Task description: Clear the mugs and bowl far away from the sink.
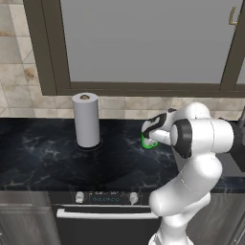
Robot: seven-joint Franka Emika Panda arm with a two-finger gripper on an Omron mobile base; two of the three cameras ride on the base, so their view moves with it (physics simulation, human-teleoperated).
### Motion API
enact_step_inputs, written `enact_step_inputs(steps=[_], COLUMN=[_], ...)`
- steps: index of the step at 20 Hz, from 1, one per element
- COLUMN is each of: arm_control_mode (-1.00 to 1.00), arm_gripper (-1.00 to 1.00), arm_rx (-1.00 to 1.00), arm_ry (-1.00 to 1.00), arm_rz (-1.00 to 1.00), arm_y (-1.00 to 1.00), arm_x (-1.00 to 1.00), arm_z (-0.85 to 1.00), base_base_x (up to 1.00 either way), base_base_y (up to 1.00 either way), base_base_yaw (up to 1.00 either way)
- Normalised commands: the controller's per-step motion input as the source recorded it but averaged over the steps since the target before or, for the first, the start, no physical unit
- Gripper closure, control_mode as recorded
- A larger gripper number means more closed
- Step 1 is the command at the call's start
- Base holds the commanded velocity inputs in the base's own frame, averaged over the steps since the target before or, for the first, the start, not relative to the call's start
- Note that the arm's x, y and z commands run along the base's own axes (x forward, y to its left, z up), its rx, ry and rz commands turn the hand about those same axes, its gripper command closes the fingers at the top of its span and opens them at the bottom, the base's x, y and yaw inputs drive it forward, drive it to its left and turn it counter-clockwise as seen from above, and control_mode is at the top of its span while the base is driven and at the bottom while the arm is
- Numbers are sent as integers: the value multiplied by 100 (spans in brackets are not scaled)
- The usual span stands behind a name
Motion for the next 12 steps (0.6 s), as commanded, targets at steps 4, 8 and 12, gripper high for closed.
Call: enact_step_inputs(steps=[4,8,12], arm_control_mode=[-100,-100,-100], arm_gripper=[-100,100,100], arm_rx=[1,0,0], arm_ry=[0,0,0], arm_rz=[0,0,0], arm_y=[0,10,4], arm_x=[12,16,8], arm_z=[-18,-20,-11], base_base_x=[0,0,0], base_base_y=[0,0,0], base_base_yaw=[0,0,0])
